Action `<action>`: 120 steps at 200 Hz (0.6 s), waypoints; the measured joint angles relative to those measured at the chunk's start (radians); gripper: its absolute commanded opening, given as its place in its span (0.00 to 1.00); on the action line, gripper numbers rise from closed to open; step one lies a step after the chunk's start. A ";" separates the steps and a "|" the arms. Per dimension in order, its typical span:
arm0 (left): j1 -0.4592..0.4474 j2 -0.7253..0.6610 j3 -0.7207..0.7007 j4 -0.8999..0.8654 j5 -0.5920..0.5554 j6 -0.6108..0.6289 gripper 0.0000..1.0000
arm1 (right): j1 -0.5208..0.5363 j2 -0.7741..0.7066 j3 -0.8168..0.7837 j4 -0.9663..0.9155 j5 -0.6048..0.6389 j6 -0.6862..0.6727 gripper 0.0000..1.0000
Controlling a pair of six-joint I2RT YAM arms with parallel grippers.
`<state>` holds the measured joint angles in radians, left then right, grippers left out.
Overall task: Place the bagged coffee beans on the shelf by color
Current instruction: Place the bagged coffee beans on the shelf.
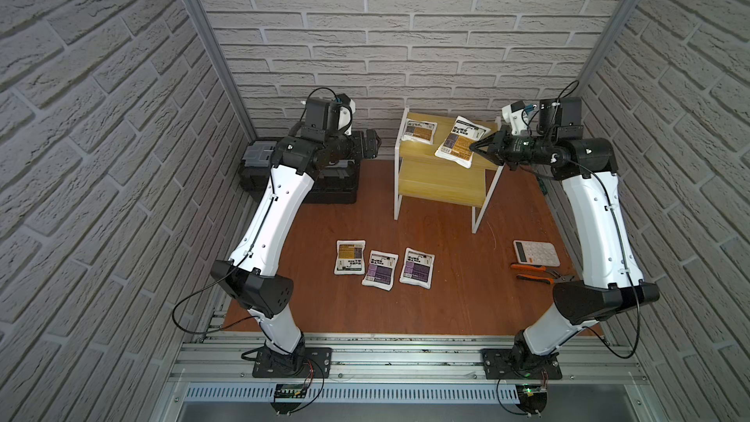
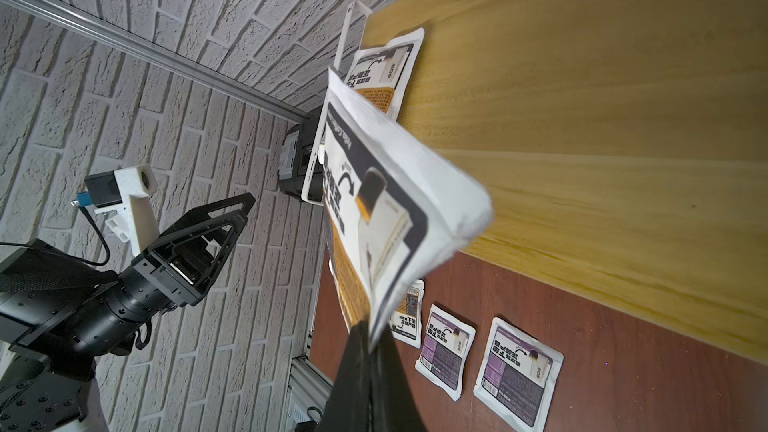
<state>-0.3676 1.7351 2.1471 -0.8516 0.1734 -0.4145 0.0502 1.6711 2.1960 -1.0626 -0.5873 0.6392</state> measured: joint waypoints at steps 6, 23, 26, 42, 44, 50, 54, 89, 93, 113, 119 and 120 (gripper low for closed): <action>0.000 0.005 0.005 -0.003 0.000 0.002 0.99 | -0.003 0.006 0.002 0.002 0.000 0.000 0.02; 0.000 0.015 0.014 -0.011 0.000 0.012 0.99 | -0.011 0.024 0.011 0.003 0.000 -0.001 0.02; 0.000 0.016 0.014 -0.013 0.000 0.013 0.98 | -0.013 0.026 0.012 0.004 0.000 -0.001 0.02; 0.001 0.022 0.023 -0.019 0.000 0.021 0.99 | -0.021 0.043 0.028 0.003 0.003 -0.003 0.02; 0.001 0.023 0.024 -0.020 0.000 0.021 0.98 | -0.022 0.046 0.031 0.003 0.003 -0.004 0.02; 0.001 0.024 0.026 -0.019 0.000 0.022 0.99 | -0.023 0.054 0.040 0.003 0.004 -0.005 0.02; 0.001 0.025 0.027 -0.020 0.000 0.023 0.98 | -0.024 0.059 0.048 0.003 0.004 -0.008 0.02; 0.001 0.025 0.027 -0.026 -0.001 0.030 0.99 | -0.027 0.106 0.115 -0.008 0.013 -0.026 0.02; 0.001 0.025 0.027 -0.026 -0.001 0.030 0.99 | -0.027 0.109 0.120 -0.009 0.014 -0.027 0.02; 0.001 0.025 0.027 -0.028 -0.002 0.034 0.99 | -0.027 0.124 0.137 -0.022 0.019 -0.034 0.02; 0.001 0.025 0.027 -0.029 -0.003 0.036 0.99 | -0.027 0.129 0.139 -0.026 0.020 -0.035 0.02; 0.001 0.025 0.027 -0.029 -0.003 0.037 0.99 | -0.027 0.130 0.139 -0.027 0.021 -0.035 0.02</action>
<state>-0.3664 1.7599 2.1742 -0.8806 0.1699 -0.3779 0.0231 1.8008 2.3348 -1.0893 -0.5667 0.6037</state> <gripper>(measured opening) 0.985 0.064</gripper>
